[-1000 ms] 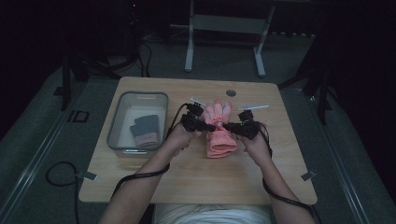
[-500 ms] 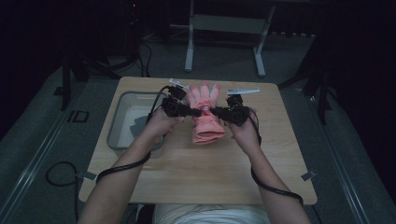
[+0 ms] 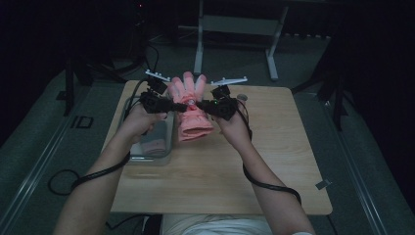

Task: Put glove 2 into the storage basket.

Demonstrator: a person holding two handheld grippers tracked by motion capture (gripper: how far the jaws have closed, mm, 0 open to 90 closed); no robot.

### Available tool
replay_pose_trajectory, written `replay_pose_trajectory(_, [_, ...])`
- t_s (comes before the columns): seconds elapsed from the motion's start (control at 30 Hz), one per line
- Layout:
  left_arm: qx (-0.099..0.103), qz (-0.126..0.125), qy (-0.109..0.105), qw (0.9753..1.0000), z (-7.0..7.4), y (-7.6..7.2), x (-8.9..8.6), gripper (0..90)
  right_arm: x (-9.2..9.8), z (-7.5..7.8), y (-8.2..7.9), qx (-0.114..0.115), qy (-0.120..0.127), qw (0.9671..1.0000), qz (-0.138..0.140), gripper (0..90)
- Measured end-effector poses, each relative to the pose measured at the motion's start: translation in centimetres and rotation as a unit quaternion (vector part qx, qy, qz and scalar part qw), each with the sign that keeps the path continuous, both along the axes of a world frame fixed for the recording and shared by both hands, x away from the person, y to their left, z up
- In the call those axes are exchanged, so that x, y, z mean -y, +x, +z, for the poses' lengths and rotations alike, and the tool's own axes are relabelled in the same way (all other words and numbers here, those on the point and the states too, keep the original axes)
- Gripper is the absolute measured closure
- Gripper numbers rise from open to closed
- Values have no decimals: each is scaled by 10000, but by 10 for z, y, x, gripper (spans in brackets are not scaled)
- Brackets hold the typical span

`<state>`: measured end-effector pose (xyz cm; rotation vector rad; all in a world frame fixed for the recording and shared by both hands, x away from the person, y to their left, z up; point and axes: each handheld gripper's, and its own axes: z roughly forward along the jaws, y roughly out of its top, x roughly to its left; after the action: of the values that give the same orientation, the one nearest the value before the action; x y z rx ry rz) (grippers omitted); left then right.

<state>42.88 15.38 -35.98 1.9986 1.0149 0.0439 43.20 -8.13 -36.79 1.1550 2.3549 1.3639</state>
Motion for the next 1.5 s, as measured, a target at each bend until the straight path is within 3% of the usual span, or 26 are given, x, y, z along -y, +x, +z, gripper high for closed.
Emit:
replay_pose_trajectory(0.2, [18,133,94,9999,7,-4,-31,741,-29,4,3,-21,66,9999,158,796])
replay_pose_trajectory(0.47, [-73,345,134,9993,6,-6,-76,741,-77,1,10,-37,94,9994,342,797])
replay_pose_trajectory(0.53, [-77,394,163,9991,5,-7,-82,741,-81,0,10,-34,94,9993,355,796])
replay_pose_trajectory(0.57, [-104,469,219,9986,3,-9,-93,741,-89,-1,10,-25,90,9992,380,796])
replay_pose_trajectory(0.6, [-129,515,249,9983,1,-9,-97,741,-101,-6,11,-21,104,9990,436,796])
replay_pose_trajectory(0.73, [-258,655,342,9969,-13,-7,-110,740,-120,-20,14,-94,62,9990,440,797])
replay_pose_trajectory(0.9, [-506,725,332,9955,-40,1,-119,739,-134,-46,20,-244,-6,9990,387,797])
replay_pose_trajectory(1.17, [-943,769,432,9916,-87,11,-117,737,-142,-91,26,-640,-319,9971,263,799])
replay_pose_trajectory(1.37, [-1135,771,431,9896,-104,13,-116,732,-141,-108,25,-783,-437,9957,245,797])
replay_pose_trajectory(1.5, [-1165,871,691,9869,-111,15,-110,713,-141,-115,28,-1043,-522,9931,141,793])
